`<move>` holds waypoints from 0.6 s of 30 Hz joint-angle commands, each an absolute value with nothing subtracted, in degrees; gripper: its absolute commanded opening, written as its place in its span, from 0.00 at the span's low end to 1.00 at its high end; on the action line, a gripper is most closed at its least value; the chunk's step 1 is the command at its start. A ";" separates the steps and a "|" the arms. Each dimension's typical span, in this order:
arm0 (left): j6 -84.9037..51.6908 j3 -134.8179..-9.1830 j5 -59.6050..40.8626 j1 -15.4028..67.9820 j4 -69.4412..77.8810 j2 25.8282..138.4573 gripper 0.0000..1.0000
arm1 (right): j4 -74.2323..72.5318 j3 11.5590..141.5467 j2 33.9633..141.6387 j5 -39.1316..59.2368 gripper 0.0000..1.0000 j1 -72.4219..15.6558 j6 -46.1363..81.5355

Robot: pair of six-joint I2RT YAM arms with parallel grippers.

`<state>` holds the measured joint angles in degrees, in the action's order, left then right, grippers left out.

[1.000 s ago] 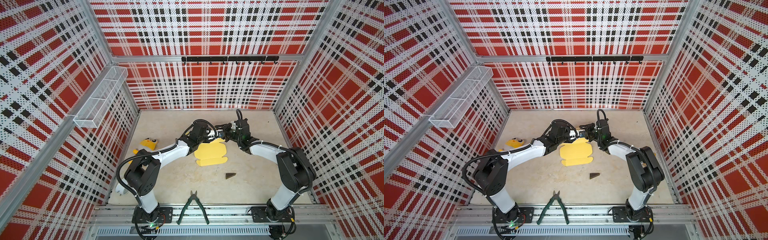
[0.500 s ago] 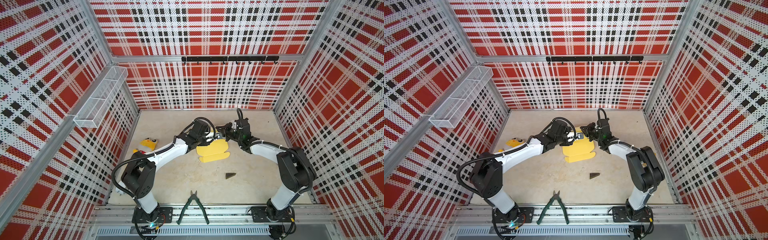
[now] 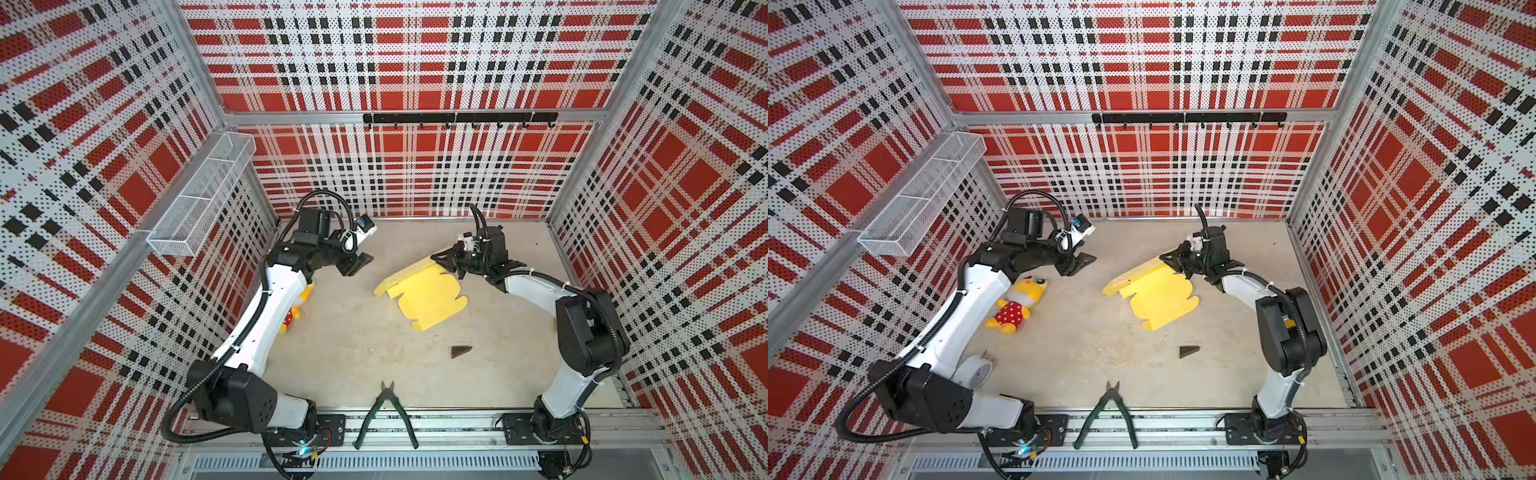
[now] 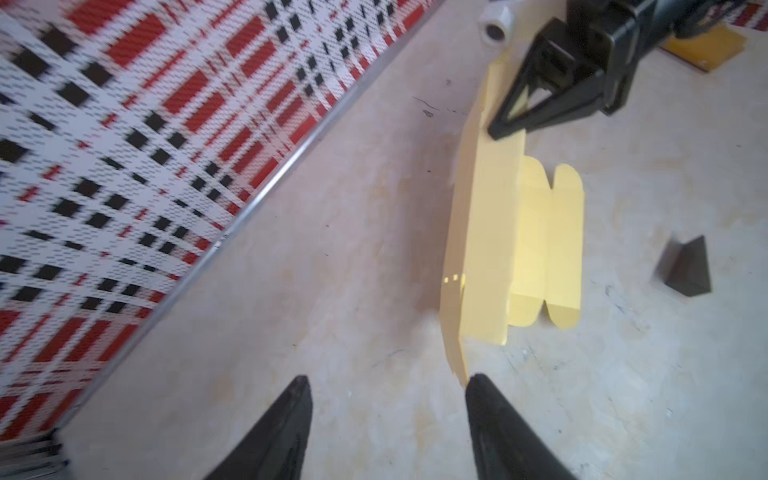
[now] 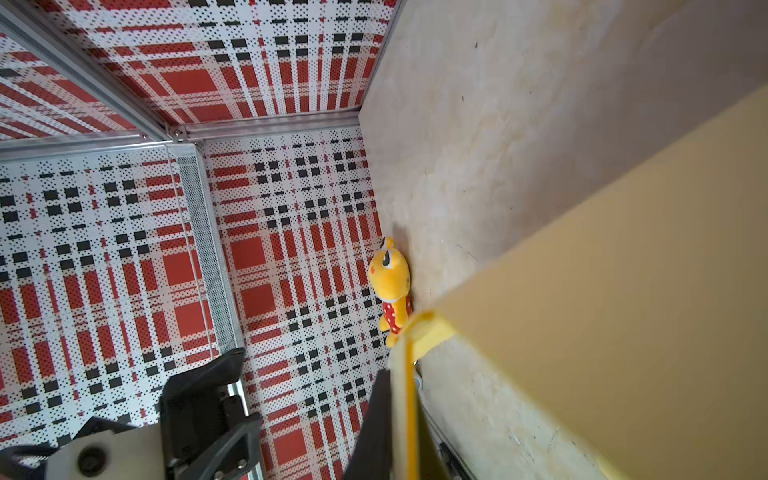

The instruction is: Fold the paper box

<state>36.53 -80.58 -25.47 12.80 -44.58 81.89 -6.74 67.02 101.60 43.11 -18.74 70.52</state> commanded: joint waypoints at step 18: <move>39.81 -77.37 -28.11 19.57 -45.87 94.41 0.58 | -12.86 68.08 111.37 51.71 0.00 -16.70 67.70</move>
<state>39.57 -75.20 -29.19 18.13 -45.87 92.49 -10.94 67.40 110.34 51.24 -16.93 69.36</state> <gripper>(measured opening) 0.587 0.051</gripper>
